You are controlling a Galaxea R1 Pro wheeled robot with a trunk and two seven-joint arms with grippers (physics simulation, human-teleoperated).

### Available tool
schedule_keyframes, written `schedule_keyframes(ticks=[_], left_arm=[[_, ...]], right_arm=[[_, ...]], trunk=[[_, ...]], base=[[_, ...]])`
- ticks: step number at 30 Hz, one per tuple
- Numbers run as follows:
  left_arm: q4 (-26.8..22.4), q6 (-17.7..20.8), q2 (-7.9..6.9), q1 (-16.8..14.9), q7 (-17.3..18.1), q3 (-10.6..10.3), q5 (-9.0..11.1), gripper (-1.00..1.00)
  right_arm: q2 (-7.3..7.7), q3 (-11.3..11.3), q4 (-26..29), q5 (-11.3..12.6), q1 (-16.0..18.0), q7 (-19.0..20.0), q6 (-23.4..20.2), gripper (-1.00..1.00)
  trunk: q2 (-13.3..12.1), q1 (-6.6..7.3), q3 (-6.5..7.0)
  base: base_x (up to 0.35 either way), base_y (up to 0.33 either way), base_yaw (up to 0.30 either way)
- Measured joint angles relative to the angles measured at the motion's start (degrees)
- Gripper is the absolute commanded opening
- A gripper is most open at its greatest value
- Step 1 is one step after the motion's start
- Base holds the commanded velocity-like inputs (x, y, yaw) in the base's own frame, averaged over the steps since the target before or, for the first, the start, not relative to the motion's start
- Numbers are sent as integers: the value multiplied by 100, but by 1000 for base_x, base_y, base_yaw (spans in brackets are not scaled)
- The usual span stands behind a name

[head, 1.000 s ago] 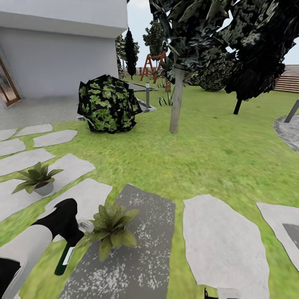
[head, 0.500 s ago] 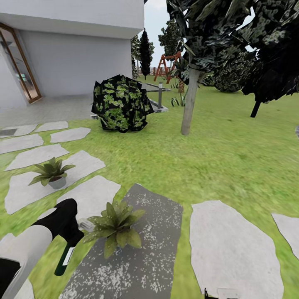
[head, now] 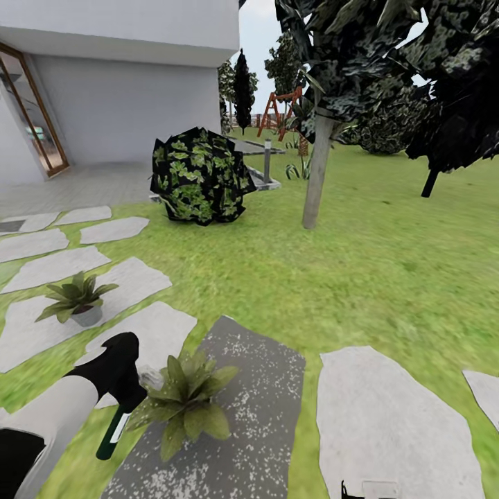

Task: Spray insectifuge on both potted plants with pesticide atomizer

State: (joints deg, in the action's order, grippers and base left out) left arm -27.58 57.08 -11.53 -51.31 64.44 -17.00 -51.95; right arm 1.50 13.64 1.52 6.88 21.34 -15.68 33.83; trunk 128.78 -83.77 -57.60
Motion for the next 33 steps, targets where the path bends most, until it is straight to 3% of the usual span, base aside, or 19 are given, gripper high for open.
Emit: schedule_keyframes(ticks=[11,18,33], left_arm=[[5,5,-18,38,1,0,5,-100],[1,11,-4,-23,0,9,1,-100],[0,4,0,-18,0,10,0,-100]], right_arm=[[0,0,0,0,0,2,-1,100],[0,0,4,0,0,0,2,100],[0,0,5,0,0,0,5,100]], trunk=[[0,-1,0],[0,-3,0],[0,-1,0]], base=[[3,-9,0],[-199,-130,13],[-9,-81,198]])
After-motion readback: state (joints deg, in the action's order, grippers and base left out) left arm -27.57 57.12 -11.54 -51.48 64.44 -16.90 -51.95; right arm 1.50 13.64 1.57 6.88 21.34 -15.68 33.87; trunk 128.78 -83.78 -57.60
